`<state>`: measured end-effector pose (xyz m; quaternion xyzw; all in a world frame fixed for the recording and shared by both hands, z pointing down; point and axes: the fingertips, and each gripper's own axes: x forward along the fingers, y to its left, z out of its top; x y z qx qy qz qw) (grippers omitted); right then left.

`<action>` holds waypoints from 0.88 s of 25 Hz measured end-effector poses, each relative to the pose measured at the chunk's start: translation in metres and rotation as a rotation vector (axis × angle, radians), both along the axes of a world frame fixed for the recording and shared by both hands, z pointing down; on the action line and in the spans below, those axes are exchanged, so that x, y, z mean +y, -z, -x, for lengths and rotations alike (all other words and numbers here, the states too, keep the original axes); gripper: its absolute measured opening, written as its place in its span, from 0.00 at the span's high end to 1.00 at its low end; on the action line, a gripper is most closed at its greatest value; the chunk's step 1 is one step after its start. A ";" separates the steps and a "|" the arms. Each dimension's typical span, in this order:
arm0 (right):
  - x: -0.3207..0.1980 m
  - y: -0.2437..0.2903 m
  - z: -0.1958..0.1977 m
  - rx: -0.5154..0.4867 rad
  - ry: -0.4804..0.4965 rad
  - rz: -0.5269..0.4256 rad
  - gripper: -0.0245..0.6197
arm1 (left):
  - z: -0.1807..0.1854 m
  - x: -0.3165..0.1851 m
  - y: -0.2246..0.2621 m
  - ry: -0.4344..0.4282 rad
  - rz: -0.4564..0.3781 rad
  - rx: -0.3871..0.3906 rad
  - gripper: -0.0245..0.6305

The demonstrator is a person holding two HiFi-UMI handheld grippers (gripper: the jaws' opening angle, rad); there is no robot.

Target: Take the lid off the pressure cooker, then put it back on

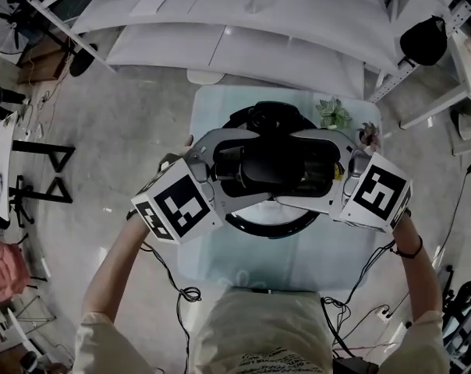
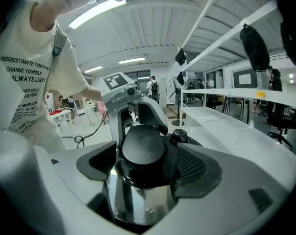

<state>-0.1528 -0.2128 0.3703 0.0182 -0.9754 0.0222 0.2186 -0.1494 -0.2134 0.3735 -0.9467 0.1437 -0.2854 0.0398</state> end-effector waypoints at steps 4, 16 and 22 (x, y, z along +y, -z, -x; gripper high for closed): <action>0.003 -0.005 0.002 0.046 0.028 -0.001 0.37 | -0.002 0.003 0.000 -0.066 -0.007 -0.010 0.44; 0.005 -0.012 0.002 0.132 0.095 -0.020 0.53 | -0.003 0.002 0.000 -0.111 -0.024 0.024 0.52; 0.004 -0.012 0.003 0.139 0.091 -0.019 0.53 | -0.003 0.002 0.001 -0.107 -0.030 0.053 0.52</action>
